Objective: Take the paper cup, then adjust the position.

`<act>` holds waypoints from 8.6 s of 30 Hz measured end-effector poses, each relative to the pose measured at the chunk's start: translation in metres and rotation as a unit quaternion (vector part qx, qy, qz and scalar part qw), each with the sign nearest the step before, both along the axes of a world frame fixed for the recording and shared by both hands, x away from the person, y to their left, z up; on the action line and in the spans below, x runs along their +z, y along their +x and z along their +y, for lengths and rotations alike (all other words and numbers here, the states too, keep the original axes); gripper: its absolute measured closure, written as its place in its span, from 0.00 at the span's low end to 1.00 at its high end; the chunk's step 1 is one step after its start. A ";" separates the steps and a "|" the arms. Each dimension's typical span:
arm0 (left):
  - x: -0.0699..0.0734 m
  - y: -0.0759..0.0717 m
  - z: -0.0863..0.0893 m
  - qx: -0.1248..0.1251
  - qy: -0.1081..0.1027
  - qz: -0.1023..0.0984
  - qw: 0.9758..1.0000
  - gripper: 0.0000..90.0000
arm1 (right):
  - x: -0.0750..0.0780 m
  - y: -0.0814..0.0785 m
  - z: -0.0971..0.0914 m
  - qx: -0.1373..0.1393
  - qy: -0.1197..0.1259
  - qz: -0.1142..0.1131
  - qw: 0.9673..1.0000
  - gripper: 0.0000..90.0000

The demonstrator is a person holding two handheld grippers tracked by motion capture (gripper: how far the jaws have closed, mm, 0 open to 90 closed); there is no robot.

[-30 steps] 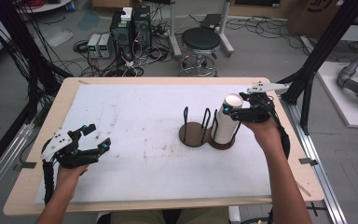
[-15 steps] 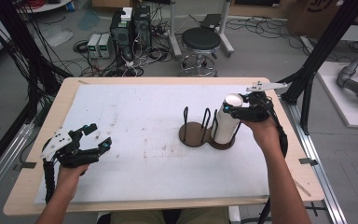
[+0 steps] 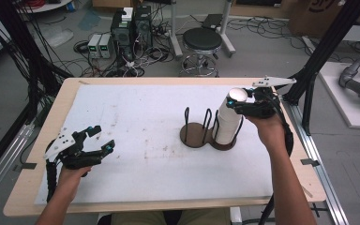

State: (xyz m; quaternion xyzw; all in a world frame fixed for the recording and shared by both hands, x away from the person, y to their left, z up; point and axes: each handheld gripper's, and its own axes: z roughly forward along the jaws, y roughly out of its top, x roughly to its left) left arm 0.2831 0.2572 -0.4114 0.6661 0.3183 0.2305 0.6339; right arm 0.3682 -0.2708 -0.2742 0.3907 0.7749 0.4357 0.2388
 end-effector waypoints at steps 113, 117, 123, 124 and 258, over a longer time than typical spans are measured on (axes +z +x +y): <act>0.013 0.008 -0.119 -0.203 0.031 -0.023 0.978 0.17 | -0.035 -0.062 0.122 0.251 0.031 0.003 0.968 0.38; 0.015 0.011 -0.126 -0.206 0.029 -0.028 0.978 0.17 | -0.037 -0.063 0.126 0.257 0.030 0.007 0.966 0.38; 0.014 0.013 -0.138 -0.220 0.039 -0.032 0.974 0.17 | -0.039 -0.065 0.129 0.262 0.031 0.011 0.964 0.38; 0.013 0.014 -0.140 -0.221 0.038 -0.032 0.974 0.17 | -0.039 -0.065 0.129 0.263 0.032 0.012 0.964 0.38; 0.006 0.009 -0.128 -0.298 0.020 -0.027 0.954 0.17 | -0.076 -0.061 0.098 0.388 0.002 0.043 0.921 0.37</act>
